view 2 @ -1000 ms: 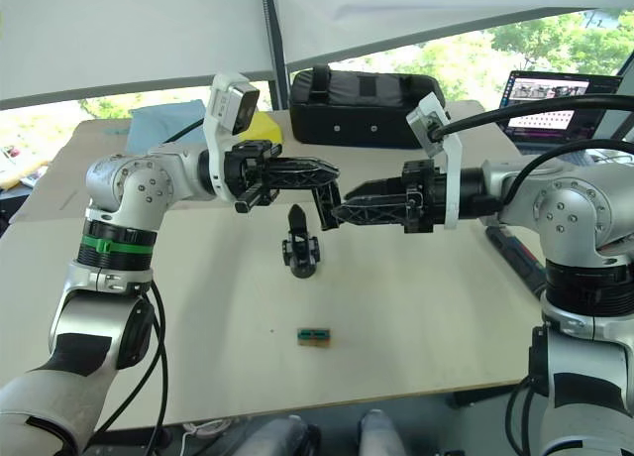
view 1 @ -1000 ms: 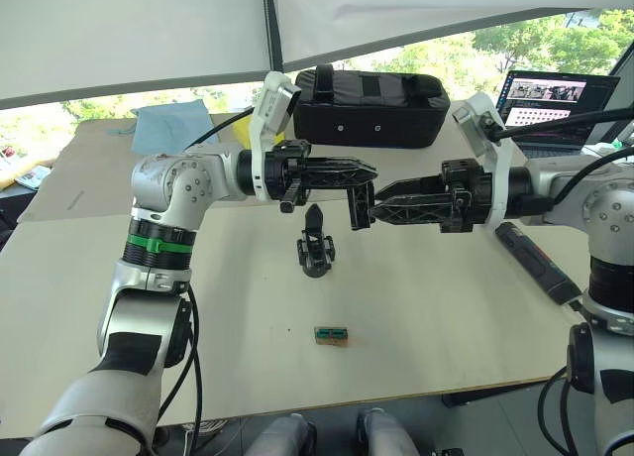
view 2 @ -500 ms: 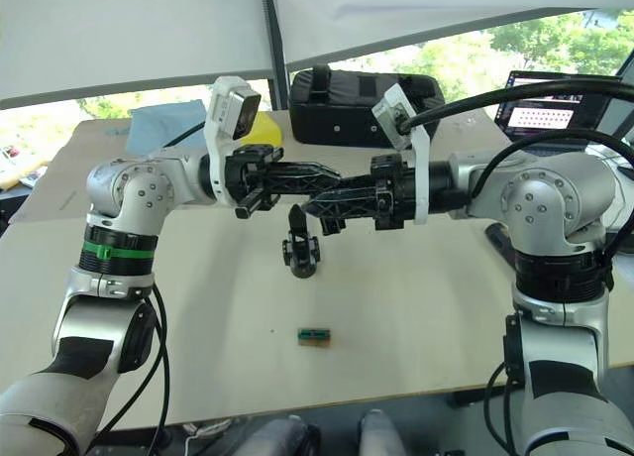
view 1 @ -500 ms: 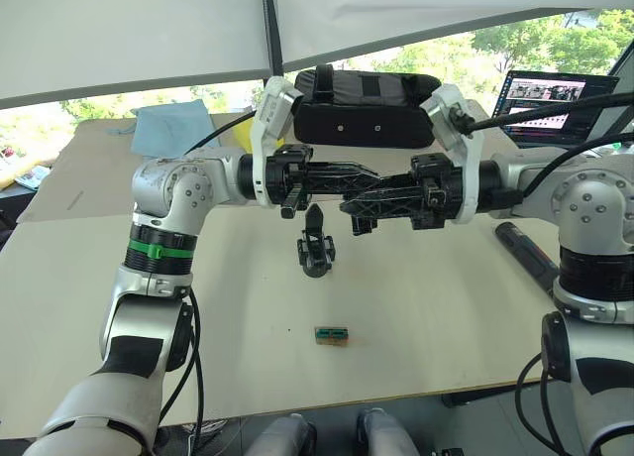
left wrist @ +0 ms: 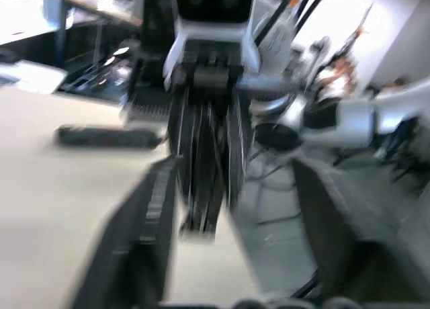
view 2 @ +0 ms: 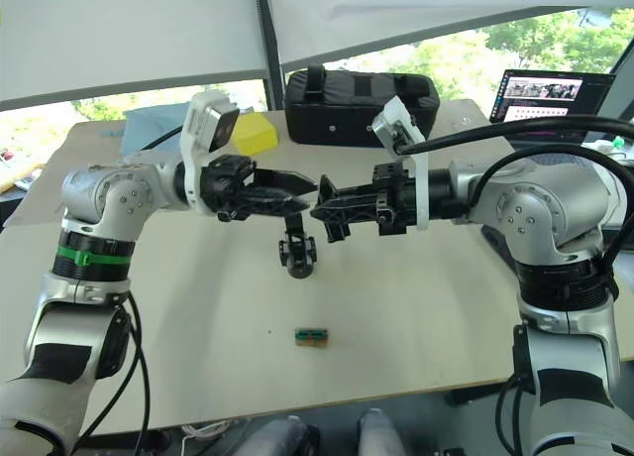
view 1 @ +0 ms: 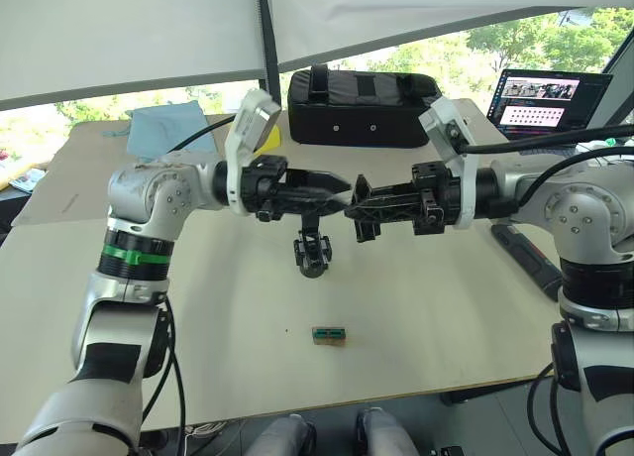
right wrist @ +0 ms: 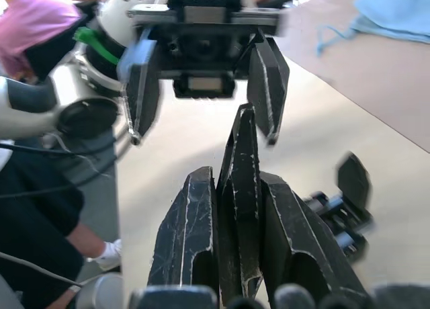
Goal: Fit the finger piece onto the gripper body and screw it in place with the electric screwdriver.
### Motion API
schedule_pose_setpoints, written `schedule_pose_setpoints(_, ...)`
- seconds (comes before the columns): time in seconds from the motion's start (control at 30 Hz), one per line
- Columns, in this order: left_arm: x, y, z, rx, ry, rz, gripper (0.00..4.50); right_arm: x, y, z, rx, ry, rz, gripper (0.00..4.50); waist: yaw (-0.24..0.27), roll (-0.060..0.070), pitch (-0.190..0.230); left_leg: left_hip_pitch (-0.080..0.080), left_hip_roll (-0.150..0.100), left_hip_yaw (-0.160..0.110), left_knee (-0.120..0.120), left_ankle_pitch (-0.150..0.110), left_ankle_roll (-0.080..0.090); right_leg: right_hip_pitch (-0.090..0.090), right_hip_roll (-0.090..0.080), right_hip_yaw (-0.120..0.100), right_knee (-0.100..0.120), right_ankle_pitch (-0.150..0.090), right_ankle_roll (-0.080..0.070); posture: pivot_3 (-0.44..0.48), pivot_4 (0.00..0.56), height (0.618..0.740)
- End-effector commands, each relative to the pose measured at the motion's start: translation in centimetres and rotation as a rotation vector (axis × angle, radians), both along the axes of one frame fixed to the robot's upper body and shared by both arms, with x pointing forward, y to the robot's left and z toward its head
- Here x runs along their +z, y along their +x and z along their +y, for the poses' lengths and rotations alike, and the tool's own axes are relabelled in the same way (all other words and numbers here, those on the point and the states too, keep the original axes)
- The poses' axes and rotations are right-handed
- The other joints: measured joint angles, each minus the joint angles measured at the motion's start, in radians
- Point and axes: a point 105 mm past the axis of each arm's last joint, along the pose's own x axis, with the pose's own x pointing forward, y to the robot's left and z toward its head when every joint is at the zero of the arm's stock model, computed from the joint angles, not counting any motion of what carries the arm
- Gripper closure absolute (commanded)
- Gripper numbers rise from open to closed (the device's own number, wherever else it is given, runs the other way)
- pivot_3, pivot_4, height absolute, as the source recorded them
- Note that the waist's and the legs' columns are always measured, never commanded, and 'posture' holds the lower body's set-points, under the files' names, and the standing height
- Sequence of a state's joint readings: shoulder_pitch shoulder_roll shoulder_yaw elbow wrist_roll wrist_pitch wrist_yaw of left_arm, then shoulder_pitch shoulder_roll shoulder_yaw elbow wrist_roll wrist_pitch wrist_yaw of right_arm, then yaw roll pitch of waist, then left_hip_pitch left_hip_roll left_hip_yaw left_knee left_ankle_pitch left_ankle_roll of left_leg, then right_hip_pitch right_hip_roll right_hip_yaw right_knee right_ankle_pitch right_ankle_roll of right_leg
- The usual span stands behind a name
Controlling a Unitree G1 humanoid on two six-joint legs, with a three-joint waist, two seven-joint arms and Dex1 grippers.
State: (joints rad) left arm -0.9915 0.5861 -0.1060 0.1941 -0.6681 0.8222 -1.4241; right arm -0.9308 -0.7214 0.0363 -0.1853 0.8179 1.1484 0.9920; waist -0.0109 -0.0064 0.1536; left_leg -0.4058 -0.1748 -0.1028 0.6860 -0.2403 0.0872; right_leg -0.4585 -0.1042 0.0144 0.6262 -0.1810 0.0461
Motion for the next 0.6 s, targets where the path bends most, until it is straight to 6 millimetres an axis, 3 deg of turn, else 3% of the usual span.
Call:
schedule_pose_setpoints(0.03,-2.4,0.6,2.7,0.068,0.121,-0.151,0.0,-0.7,0.3,-1.0,-0.036,-0.05,-0.104,4.12,0.0,0.0,0.0,0.001,0.0,0.0,0.0,0.0,0.0,0.0,0.0,0.0,0.0,0.0,0.0,0.0,0.15,0.74)
schedule_pose_setpoints(0.13,-4.7,0.4,4.4,0.099,0.206,-0.194,0.0,-1.1,0.5,-1.7,-0.062,-0.059,-0.117,4.12,0.0,0.0,0.0,-0.001,0.0,0.0,0.0,0.0,0.0,-0.001,0.0,0.0,0.0,0.0,0.0,0.0,0.15,0.74)
schedule_pose_setpoints(0.27,-10.6,2.0,7.1,0.262,0.371,-0.236,0.0,-2.0,0.3,-2.3,-0.071,-0.069,-0.124,4.12,0.004,0.0,0.0,0.001,0.0,0.0,-0.001,0.0,-0.001,0.0,0.0,0.0,-0.002,0.0,0.0,0.0,0.15,0.74)
schedule_pose_setpoints(0.4,-13.4,3.9,5.4,0.348,0.359,-0.276,0.0,-2.8,0.0,-2.3,-0.064,-0.071,-0.117,4.12,0.027,0.0,0.0,0.0,-0.001,0.0,-0.001,0.0,-0.001,0.001,-0.001,0.0,-0.002,0.0,0.0,0.0,0.15,0.74)
schedule_pose_setpoints(0.6,-15.5,5.6,1.4,0.375,0.276,-0.268,0.0,-3.0,-0.2,-2.1,-0.061,-0.061,-0.12,4.12,0.034,-0.001,0.0,-0.002,-0.002,0.0,0.004,-0.001,0.001,0.001,-0.002,-0.001,-0.002,0.0,0.001,0.0,0.15,0.74)
